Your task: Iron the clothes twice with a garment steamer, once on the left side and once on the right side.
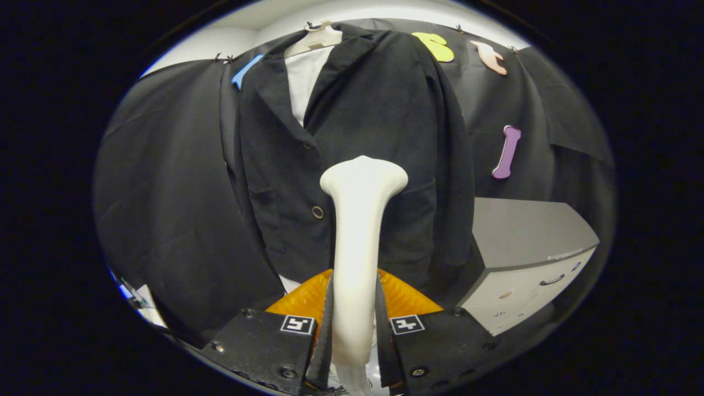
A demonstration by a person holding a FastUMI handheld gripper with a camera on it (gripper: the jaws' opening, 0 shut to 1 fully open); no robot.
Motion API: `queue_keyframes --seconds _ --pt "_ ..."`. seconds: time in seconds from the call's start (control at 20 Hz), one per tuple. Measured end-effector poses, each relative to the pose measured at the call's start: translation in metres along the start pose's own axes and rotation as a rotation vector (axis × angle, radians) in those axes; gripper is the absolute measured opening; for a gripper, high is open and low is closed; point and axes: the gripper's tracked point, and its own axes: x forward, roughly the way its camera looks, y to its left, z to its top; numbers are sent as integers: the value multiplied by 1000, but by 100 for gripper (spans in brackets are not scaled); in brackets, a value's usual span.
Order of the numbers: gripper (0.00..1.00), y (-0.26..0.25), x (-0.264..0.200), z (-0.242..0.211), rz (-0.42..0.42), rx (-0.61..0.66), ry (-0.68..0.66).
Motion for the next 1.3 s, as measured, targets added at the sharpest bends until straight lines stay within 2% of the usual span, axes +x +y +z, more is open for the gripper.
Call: queue_keyframes --seconds 0.85,1.05,1.3 --pt "37 -18 30 -94 -1 10 195" --pt "37 -19 28 -95 0 19 200" --pt "37 -21 12 -71 3 35 151"
